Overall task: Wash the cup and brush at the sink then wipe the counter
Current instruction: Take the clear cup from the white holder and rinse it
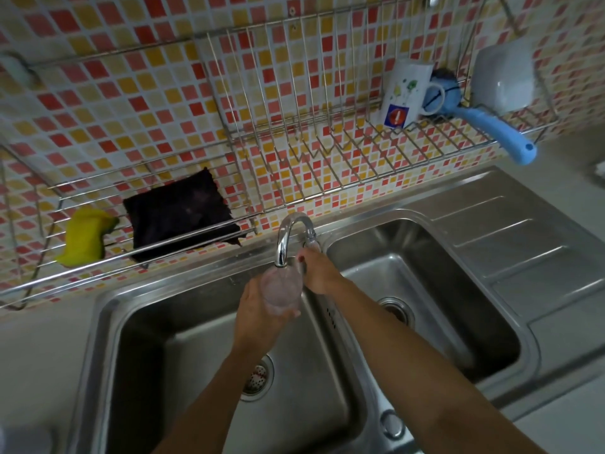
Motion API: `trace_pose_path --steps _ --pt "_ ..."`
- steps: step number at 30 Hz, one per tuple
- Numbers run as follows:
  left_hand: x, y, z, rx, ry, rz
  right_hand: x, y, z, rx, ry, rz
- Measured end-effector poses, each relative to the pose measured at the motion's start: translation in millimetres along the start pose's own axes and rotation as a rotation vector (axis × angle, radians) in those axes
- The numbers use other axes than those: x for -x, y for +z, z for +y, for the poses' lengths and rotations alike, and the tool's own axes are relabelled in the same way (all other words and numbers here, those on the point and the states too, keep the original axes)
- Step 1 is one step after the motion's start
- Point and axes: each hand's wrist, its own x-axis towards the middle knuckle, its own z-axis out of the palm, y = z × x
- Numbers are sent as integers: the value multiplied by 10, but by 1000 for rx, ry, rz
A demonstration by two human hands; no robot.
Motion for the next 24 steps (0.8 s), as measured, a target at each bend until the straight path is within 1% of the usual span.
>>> trace_pose_path --steps 2,3,5,6,10,16,19,21,24 --pt "20 -20 -20 -11 19 -18 7 -80 25 -166 64 96" --pt "26 -31 -30 -5 22 -19 8 -115 61 -287 112 126" --pt "41 -45 -45 -5 23 -26 12 -176 129 -542 187 161" --pt "48 -43 -50 9 20 -29 14 -195 140 -627 214 162" --pt "77 -34 -53 58 -21 -7 -4 -191 121 -770 261 145" --pt "108 -46 -75 -21 -11 -23 -25 -174 115 -801 306 155" --pt "115 -67 -119 -152 46 -21 40 -241 24 -821 320 154" --pt "116 -83 -162 -228 68 -14 128 -235 -59 -713 278 216" --pt "145 -130 -252 -279 30 -49 388 -20 -25 -512 179 302"
